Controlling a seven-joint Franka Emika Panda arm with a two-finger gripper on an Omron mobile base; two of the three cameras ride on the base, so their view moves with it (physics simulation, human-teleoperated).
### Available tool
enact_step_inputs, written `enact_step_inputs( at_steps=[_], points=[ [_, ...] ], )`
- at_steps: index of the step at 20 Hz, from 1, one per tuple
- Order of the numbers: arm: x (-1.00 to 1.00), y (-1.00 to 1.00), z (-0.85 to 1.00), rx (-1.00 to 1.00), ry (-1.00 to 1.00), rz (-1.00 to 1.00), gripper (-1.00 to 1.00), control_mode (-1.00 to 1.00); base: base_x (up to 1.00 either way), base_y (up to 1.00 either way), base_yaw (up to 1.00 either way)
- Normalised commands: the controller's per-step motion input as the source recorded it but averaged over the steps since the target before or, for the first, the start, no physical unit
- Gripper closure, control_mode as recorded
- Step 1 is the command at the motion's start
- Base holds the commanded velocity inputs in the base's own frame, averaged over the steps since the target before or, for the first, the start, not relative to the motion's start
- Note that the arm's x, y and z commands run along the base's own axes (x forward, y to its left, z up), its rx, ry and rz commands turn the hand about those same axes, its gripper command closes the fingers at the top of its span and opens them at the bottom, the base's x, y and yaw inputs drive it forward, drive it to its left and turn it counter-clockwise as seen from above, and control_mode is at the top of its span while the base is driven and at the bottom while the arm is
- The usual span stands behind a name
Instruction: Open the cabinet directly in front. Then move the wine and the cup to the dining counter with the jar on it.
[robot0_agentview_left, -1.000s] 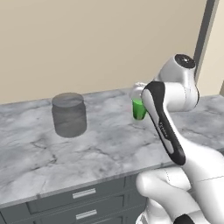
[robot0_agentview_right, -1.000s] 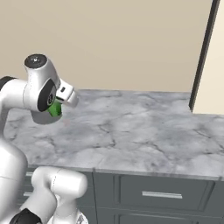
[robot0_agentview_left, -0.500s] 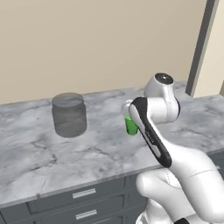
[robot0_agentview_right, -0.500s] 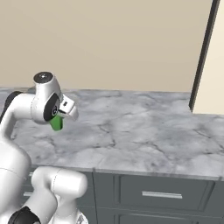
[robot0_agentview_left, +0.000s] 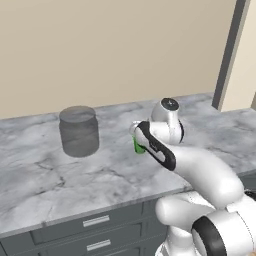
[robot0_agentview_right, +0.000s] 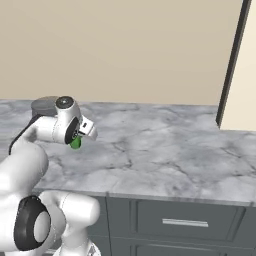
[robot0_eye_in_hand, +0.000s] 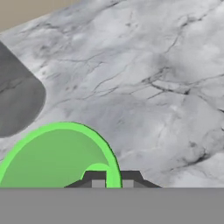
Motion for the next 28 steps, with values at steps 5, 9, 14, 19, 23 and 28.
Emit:
enact_step_inputs(
  at_steps=[5, 9, 14, 19, 23, 28],
  points=[
    [0.98, 0.25, -0.23, 0.09, 0.14, -0.01, 1.00, -1.00, 0.00, 0.00, 0.00],
    [0.66, 0.20, -0.19, 0.02, 0.21, 0.00, 1.00, -1.00, 0.00, 0.00, 0.00],
    [0.51, 0.18, -0.28, -0.02, 0.12, 0.00, 1.00, -1.00, 0.00, 0.00, 0.00],
    [0.08, 0.10, -0.64, -0.05, 0.08, 0.00, 1.00, -1.00, 0.00, 0.00, 0.00],
    [0.00, 0.05, -0.65, -0.06, 0.01, 0.00, 1.00, -1.00, 0.00, 0.00, 0.00],
    [0.00, 0.00, -0.06, -0.01, 0.00, 0.00, 1.00, -1.00, 0.00, 0.00, 0.00]
  ],
)
